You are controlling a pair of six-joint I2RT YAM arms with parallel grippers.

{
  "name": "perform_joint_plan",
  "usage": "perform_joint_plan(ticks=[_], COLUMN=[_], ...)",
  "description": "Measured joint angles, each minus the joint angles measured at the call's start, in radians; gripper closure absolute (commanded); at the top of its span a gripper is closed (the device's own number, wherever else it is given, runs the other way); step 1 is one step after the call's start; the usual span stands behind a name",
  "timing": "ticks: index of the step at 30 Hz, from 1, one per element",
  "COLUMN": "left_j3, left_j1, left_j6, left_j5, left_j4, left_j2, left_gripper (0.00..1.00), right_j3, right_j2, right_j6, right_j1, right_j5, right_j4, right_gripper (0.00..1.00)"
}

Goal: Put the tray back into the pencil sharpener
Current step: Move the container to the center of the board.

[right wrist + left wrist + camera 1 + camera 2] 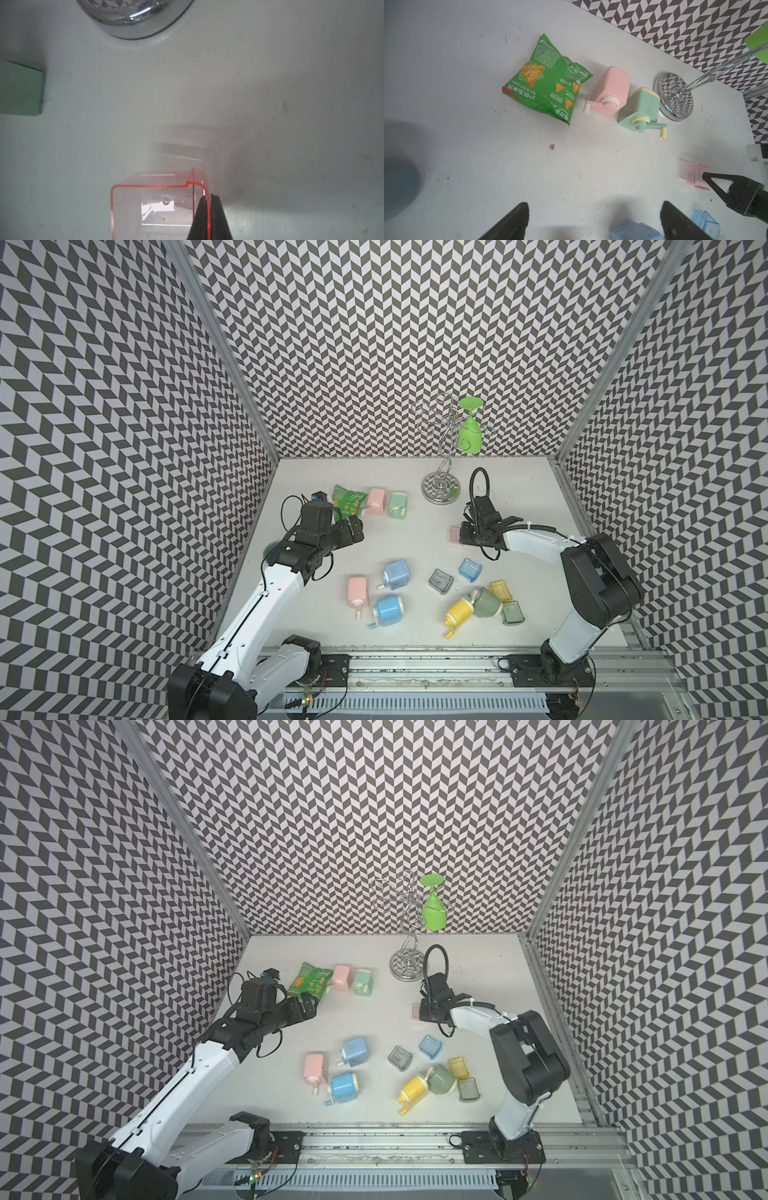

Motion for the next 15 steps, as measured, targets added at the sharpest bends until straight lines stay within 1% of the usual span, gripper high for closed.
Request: perform_joint_plan(ticks=[4, 8, 12, 15], left_j3=[0.000, -0.002, -0.021, -0.030], left_j1=[0.022, 0.030, 0.030, 0.030], left_j6=[-0.026, -0.041, -0.051, -0.051], left_j5=[0.013, 0.034, 0.063, 0.082], left_j4=[-0.048, -0.089, -0.097, -0.101], left_j2=[0.024, 0.079, 0.089, 0.092], left_gripper=[0.00, 0.00, 0.01, 0.03], right_j3=[0.067, 0.110, 0.122, 0.122], right_j2=[0.056, 0.106, 0.122, 0.122], right_j6=[-0.026, -0.045, -0.061, -0.064], right_j1=[0.040, 0.056, 0.058, 0.058], right_j5=[0.025, 0.037, 0.037, 0.036], right_j4=[-0.031, -0.055, -0.069, -0.072], right_gripper=[0.93, 0.89, 0.82, 0.76])
